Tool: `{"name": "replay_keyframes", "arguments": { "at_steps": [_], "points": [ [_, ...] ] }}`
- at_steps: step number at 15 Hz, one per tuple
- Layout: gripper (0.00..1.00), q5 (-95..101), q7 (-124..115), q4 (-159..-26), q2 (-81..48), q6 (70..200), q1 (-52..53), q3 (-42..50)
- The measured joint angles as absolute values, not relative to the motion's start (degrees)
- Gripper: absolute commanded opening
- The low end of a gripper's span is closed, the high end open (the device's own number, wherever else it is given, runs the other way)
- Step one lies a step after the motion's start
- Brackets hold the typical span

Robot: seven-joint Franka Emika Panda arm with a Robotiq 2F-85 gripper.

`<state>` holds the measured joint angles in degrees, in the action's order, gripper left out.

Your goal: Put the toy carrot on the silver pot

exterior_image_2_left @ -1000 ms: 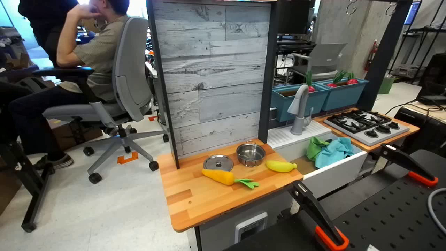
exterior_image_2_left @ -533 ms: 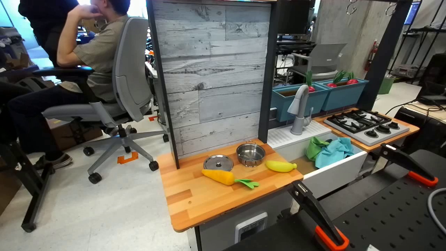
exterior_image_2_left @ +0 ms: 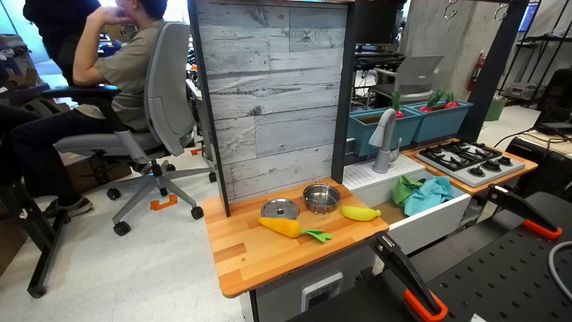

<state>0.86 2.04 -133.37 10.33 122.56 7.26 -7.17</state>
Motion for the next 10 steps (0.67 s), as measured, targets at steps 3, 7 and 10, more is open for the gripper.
{"name": "replay_keyframes", "arguments": {
  "at_steps": [3, 7, 10],
  "points": [
    [1.00, 1.0, 6.6, -134.1, 4.7, 127.6, 5.8, -5.0],
    [1.00, -0.5, 15.2, -134.1, -4.1, 134.2, 3.8, -2.9],
    [1.00, -3.1, 21.1, -133.1, -10.9, 137.9, 2.2, -2.8]
  ]
}}
